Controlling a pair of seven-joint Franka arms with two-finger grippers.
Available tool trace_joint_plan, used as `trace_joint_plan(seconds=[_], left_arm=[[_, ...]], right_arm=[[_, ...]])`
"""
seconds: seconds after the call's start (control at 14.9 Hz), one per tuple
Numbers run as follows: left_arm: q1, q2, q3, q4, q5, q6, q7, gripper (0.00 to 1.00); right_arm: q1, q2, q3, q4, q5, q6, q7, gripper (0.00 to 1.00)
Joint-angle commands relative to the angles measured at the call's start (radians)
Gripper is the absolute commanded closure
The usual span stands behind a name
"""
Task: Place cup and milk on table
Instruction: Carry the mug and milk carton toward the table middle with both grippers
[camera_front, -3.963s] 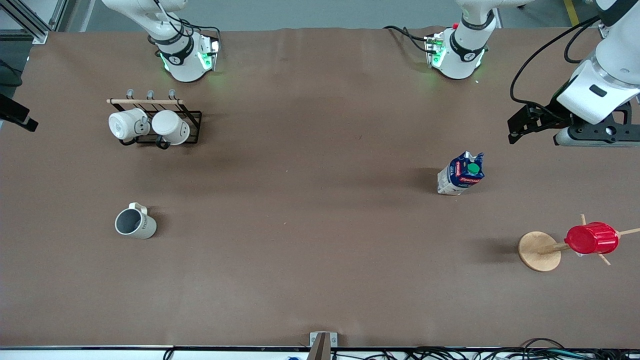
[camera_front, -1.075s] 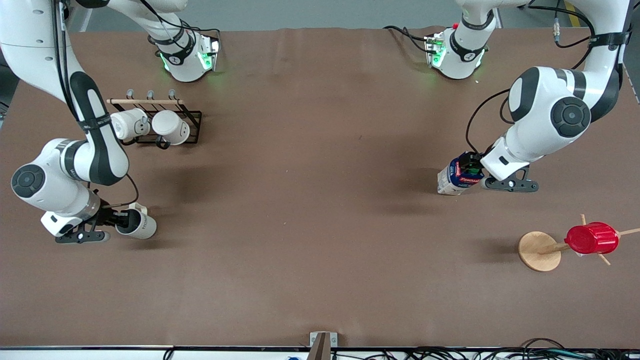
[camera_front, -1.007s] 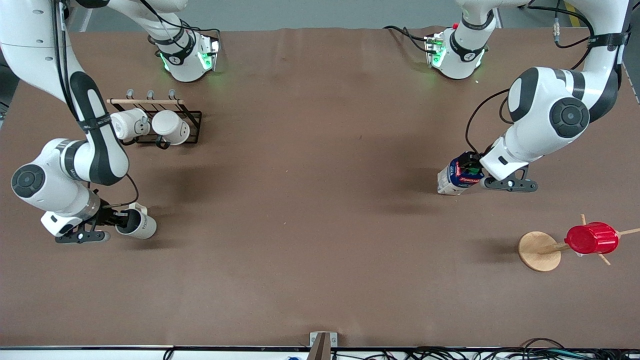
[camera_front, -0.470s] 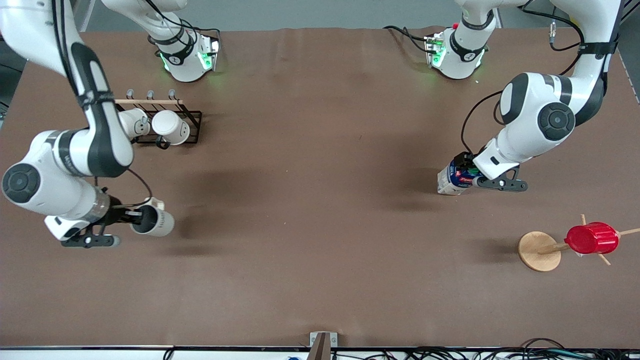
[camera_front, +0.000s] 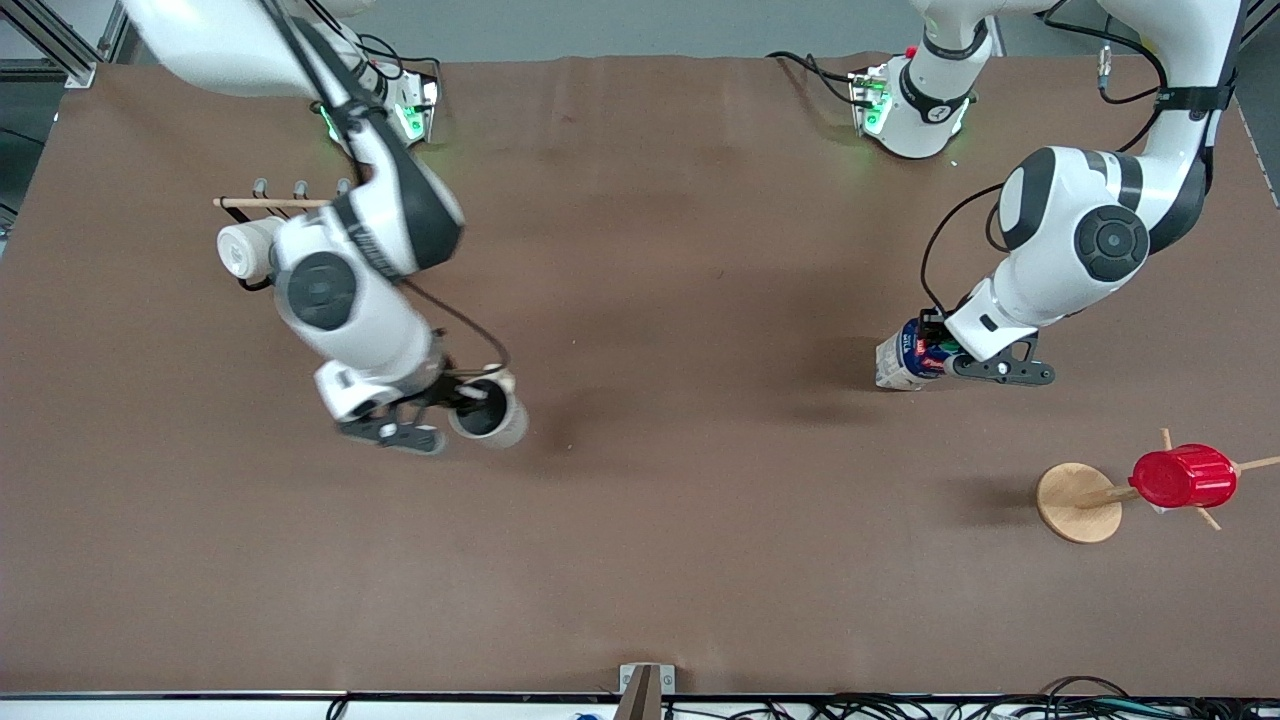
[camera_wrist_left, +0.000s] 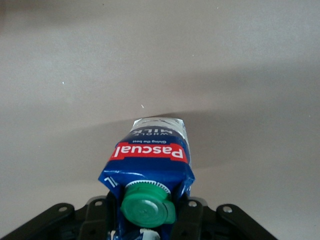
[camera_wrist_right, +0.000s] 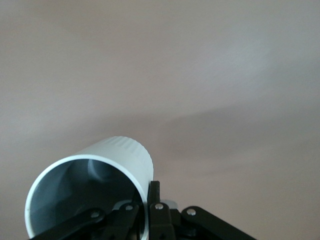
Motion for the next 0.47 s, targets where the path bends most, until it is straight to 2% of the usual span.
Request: trace_joint_plan(seconds=[0.0,0.2,0.4], left_arm=[[-0.013,0.001,-0.01,0.084,-0.007,-0.004,0.006,0.78],[-0.047,0.053,-0.048,0.241,-0.027,-0.085,-0.026,0.78],[-0.122,0.178,-0.066,0.455,-0.029,-0.195,-0.155,0.78]], right_arm=[[0.064,0.157,0.059,0.128,-0.12,0.012,0.221,1.0],[0.115,0.208,0.111,0.13,-0.184,0.067,0.338,1.0],[0.181,0.226,0.119,0.13,-0.201,0.07,0.402,1.0]])
